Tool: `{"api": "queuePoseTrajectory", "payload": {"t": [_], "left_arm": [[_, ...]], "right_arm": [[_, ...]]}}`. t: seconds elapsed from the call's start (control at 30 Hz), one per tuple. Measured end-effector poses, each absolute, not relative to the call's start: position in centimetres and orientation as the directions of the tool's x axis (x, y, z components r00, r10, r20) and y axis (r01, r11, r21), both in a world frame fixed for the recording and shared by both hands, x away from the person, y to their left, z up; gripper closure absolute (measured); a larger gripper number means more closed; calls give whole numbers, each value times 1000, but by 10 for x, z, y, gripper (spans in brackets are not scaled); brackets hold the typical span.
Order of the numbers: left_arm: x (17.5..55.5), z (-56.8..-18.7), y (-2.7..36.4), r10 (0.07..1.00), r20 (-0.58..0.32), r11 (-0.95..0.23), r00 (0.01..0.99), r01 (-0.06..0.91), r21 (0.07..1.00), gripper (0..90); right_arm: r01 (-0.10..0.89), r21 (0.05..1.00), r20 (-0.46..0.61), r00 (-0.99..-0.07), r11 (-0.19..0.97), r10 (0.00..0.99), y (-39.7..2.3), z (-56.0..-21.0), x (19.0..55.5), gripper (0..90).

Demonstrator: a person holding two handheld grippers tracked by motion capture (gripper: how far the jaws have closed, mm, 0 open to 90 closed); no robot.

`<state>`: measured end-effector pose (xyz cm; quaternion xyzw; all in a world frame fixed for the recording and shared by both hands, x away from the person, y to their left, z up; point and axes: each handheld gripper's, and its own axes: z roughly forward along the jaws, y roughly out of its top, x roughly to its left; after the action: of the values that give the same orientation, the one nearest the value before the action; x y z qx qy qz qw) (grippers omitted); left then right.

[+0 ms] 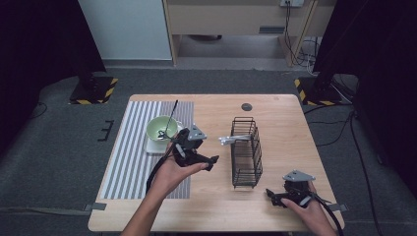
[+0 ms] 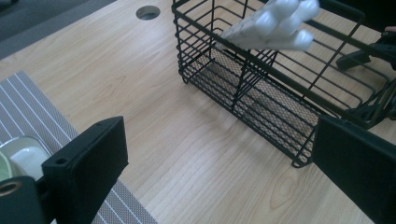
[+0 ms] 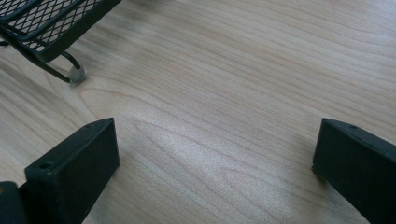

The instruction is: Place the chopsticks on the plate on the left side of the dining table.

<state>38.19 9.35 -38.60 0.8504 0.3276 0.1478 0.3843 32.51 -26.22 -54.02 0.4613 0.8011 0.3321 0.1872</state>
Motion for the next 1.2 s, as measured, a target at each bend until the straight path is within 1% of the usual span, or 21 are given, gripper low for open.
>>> {"api": "queuePoseTrajectory", "payload": {"t": [0.33,0.6,0.93,1.2], "left_arm": [[386,-365,76,658,34,-508,753,410,758,35],[392,-358,62,655,45,-509,754,396,764,48],[401,-356,49,649,58,-511,759,378,772,153],[404,-355,37,615,71,-534,785,349,770,253]], "right_arm": [[614,705,7,-505,354,863,-262,-540,325,3],[614,705,7,-505,354,863,-262,-540,325,3],[614,705,7,-507,355,862,-262,-540,325,3],[615,706,9,-504,351,864,-262,-540,325,3]]}}
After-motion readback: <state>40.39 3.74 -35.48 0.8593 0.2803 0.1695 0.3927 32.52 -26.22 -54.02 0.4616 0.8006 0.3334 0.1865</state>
